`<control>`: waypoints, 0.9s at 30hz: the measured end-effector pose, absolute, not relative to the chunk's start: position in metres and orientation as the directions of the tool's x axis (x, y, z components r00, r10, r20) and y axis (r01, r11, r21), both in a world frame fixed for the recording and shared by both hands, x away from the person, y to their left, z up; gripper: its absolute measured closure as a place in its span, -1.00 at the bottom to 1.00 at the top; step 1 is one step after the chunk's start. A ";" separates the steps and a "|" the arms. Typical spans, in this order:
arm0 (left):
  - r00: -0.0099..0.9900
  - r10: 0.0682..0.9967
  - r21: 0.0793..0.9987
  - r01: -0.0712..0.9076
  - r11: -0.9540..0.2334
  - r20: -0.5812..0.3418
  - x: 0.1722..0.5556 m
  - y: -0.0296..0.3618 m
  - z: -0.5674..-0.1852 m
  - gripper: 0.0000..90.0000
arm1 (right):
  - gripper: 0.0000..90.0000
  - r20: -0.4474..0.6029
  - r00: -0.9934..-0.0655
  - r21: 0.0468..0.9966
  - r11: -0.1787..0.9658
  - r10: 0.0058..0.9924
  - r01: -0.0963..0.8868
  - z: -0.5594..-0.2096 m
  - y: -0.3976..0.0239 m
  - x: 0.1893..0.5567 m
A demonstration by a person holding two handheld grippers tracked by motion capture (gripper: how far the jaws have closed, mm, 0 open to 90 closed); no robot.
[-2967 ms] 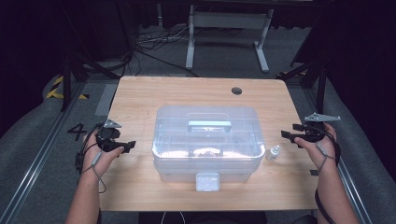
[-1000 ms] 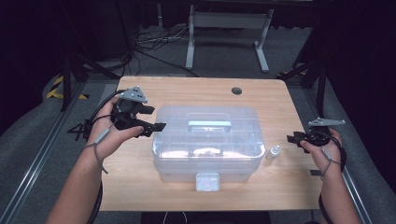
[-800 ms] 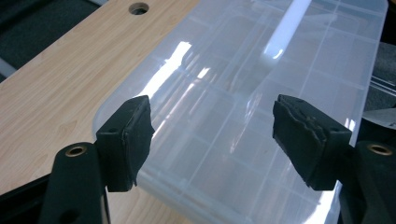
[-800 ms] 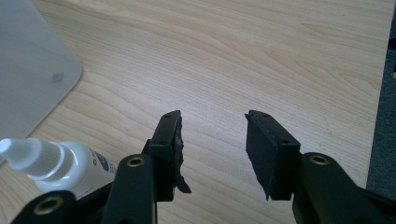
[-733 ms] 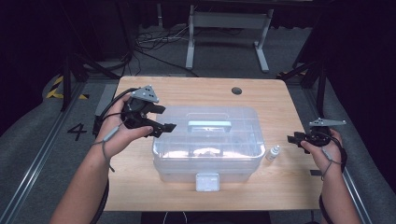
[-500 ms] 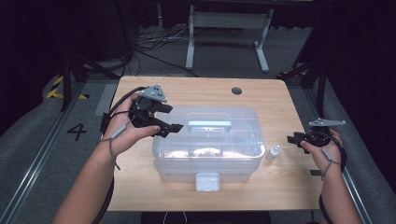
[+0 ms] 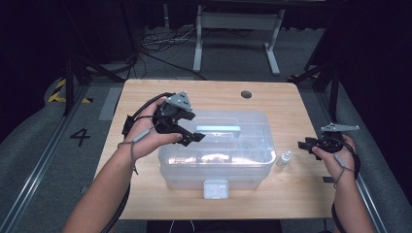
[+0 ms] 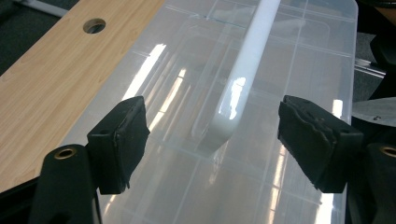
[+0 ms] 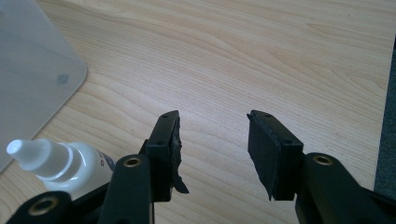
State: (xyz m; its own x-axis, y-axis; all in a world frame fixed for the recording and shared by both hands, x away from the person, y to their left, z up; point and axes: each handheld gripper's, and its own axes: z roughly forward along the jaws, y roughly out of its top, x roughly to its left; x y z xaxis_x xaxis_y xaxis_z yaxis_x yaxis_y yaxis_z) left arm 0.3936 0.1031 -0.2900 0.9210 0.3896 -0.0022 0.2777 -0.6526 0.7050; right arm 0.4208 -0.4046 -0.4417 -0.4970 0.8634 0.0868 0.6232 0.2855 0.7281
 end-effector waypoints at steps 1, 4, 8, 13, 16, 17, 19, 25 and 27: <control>0.921 0.390 0.705 0.278 -0.653 -0.002 0.394 0.103 -0.290 -0.43 | 0.22 0.087 -0.496 0.728 0.285 0.864 0.623 -0.441 -0.405 0.420; 0.921 0.389 0.694 0.279 -0.664 0.003 0.397 0.095 -0.294 -0.39 | 0.23 0.085 -0.495 0.732 0.283 0.865 0.620 -0.441 -0.406 0.420; 0.928 0.373 0.677 0.266 -0.686 0.014 0.401 0.084 -0.300 -0.28 | 0.23 0.085 -0.492 0.736 0.278 0.867 0.617 -0.440 -0.407 0.418; 0.933 0.358 0.657 0.257 -0.708 0.020 0.404 0.076 -0.305 -0.23 | 0.23 0.084 -0.488 0.738 0.275 0.869 0.617 -0.439 -0.409 0.414; 0.936 0.352 0.651 0.254 -0.715 0.022 0.406 0.073 -0.307 -0.20 | 0.23 0.085 -0.481 0.737 0.270 0.873 0.620 -0.439 -0.412 0.410; 0.936 0.352 0.651 0.254 -0.715 0.022 0.406 0.073 -0.307 -0.17 | 0.23 0.086 -0.480 0.739 0.268 0.873 0.619 -0.439 -0.413 0.409; 0.939 0.342 0.644 0.249 -0.724 0.022 0.407 0.072 -0.308 -0.10 | 0.23 0.086 -0.476 0.740 0.264 0.875 0.619 -0.439 -0.414 0.408; 0.953 0.300 0.647 0.202 -0.735 0.043 0.402 0.071 -0.304 0.53 | 0.23 0.086 -0.469 0.743 0.257 0.879 0.617 -0.438 -0.417 0.406; 0.953 0.296 0.640 0.185 -0.746 0.070 0.401 0.070 -0.304 0.62 | 0.23 0.087 -0.473 0.742 0.260 0.877 0.618 -0.437 -0.415 0.406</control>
